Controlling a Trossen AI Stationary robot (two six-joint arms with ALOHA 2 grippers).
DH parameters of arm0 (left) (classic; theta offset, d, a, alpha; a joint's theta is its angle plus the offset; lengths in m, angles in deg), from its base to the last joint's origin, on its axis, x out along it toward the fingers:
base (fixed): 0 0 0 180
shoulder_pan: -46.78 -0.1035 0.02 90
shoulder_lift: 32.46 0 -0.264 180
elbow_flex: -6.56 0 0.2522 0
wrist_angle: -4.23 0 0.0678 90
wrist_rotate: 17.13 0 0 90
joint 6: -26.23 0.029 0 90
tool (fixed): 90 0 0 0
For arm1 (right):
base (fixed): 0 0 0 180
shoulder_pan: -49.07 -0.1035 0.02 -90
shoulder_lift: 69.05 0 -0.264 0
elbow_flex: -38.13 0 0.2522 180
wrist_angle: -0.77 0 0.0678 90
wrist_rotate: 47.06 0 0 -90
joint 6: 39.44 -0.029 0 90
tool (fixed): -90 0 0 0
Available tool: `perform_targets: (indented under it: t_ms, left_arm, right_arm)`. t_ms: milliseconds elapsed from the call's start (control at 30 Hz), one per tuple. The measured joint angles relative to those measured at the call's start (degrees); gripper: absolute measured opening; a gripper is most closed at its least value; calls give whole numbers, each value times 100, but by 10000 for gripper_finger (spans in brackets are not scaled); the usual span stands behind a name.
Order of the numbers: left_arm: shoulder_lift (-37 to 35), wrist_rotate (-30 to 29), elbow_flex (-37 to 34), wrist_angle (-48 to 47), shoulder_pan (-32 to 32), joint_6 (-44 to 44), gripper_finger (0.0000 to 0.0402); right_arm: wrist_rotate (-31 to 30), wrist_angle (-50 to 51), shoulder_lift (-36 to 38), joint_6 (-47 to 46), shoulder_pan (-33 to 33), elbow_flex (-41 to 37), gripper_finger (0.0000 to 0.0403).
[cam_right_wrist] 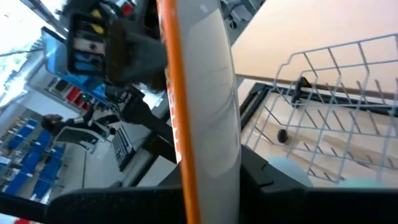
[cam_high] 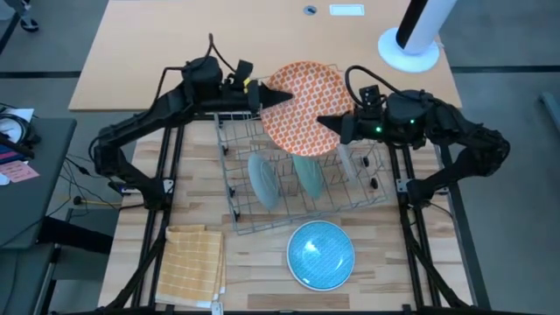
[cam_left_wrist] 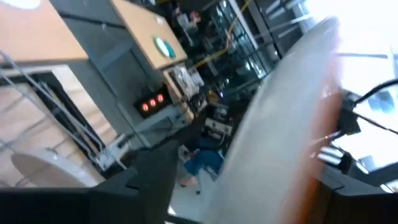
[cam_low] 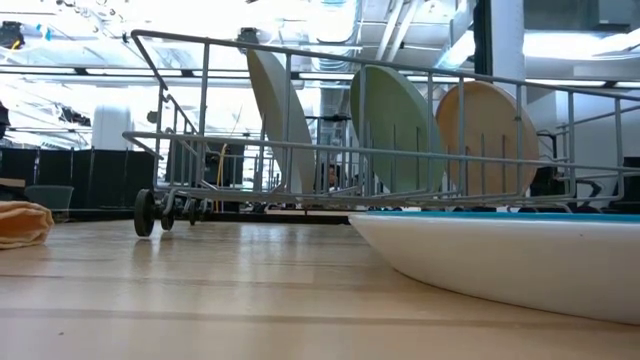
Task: Sort dishes
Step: Put the orange patterned plate in the dish rack
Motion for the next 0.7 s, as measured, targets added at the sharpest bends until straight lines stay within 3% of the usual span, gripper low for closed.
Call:
perform_targets:
  t_ms: [167,433,700]
  left_arm:
    - [-62,-318,2,-4,-4,256,141]
    - [-47,-111,2,48,-7,685,26]
    - [-60,-223,4,-14,-67,895,8]
  right_arm:
    - [-136,195,12,-137,2,0,33]
    - [52,125,40,-90,121,4,34]
    - [83,259,37,21,277,7,62]
